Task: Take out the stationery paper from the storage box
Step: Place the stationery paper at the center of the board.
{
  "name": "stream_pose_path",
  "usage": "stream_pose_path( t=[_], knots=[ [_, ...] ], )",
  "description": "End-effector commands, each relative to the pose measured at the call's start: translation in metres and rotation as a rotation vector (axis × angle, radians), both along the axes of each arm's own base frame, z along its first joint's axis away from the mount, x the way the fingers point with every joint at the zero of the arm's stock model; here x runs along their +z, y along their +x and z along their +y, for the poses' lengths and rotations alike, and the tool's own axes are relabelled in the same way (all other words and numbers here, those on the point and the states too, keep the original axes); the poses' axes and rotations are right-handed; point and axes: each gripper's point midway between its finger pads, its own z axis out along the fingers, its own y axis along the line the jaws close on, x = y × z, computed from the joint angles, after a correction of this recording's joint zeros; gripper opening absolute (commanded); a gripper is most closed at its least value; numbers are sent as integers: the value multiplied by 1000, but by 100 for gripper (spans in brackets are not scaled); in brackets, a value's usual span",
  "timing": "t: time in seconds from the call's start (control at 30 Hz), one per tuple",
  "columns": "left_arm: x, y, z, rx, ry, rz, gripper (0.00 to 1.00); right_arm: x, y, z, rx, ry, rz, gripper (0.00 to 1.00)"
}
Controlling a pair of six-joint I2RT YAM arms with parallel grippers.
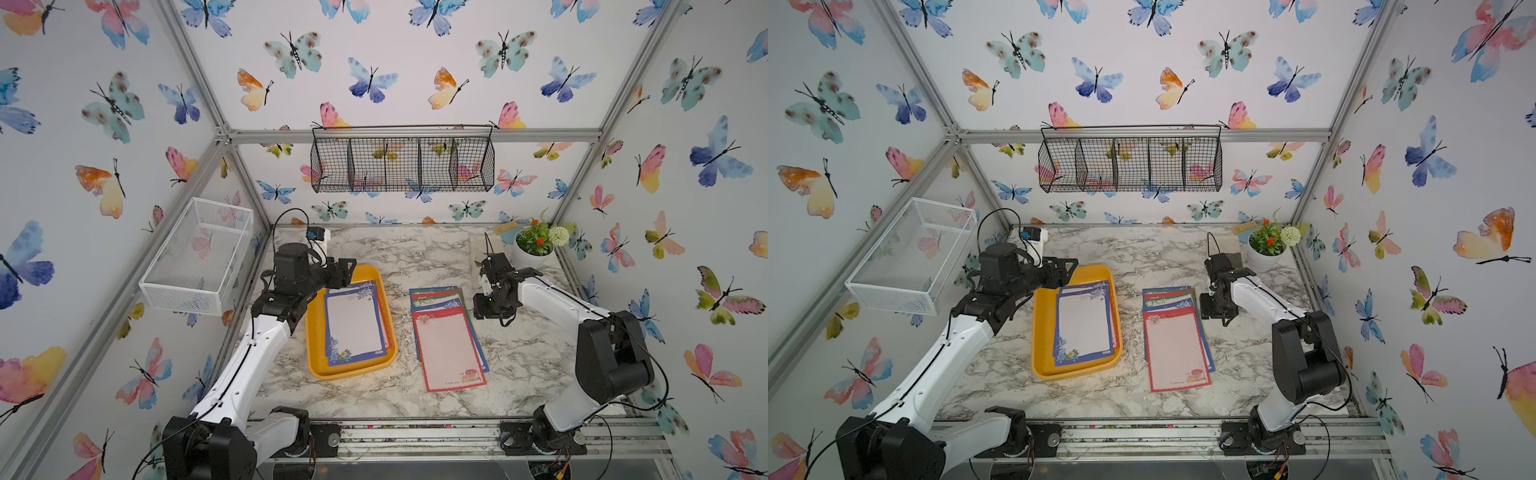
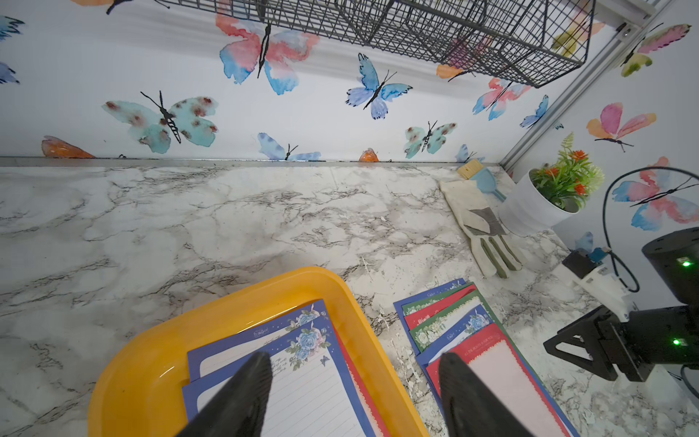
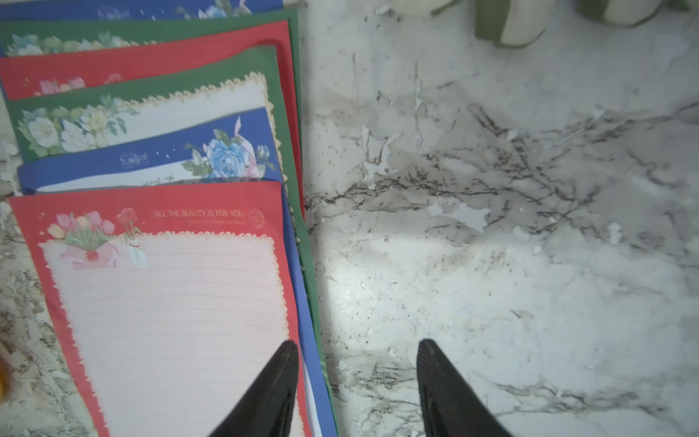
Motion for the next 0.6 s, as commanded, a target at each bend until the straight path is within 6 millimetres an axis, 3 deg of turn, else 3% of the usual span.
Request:
stream_pose_path(
  t=[0.0,0.17,0.27,0.37,0.57],
  knots=[
    [-5,3,11,52,49,22,72,20,5,-3,-21,-6,-45,54],
    [-20,1,18,85,77,78,72,35,13,8,-6,37,-86,54],
    [-34,-2,22,104,92,135,72,43,16,25,24,69,-108,53],
    [-53,-6,25,120,111,208,71,53,19,54,73,131,-142,52],
    [-102,-10,30,139,163,370,68,60,15,130,177,381,-148,46]
  ],
)
